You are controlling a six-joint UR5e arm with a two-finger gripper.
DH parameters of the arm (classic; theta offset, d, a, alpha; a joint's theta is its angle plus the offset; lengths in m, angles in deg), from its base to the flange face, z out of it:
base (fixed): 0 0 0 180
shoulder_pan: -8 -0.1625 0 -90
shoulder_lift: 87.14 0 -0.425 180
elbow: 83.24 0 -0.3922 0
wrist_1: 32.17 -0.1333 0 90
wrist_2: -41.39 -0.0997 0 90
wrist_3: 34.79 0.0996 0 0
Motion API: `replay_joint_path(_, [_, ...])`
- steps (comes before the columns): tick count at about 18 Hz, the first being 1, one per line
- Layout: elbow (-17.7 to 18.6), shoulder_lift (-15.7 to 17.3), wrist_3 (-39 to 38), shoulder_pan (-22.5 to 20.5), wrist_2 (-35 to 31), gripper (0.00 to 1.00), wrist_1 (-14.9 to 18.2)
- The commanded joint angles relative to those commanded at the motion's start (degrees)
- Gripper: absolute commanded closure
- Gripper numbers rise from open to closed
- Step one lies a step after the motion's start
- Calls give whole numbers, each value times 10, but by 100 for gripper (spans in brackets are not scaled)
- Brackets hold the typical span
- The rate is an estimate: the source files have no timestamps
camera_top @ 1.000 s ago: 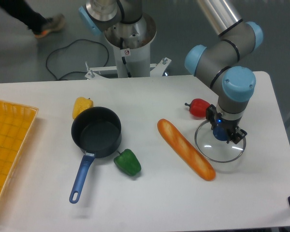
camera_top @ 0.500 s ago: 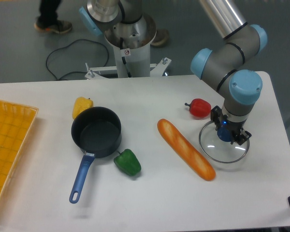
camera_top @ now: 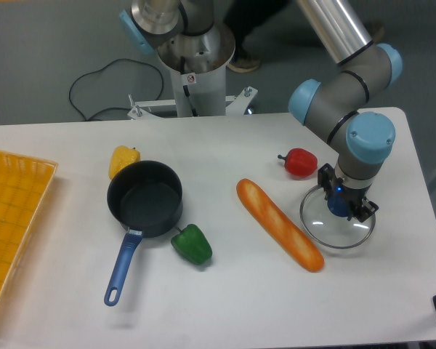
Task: Place the lid on the table
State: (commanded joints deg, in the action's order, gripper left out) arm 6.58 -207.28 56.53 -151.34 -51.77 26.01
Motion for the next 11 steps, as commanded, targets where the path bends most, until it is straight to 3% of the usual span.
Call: replay_joint_path(11, [-2, -8, 16, -4, -1, 34, -4])
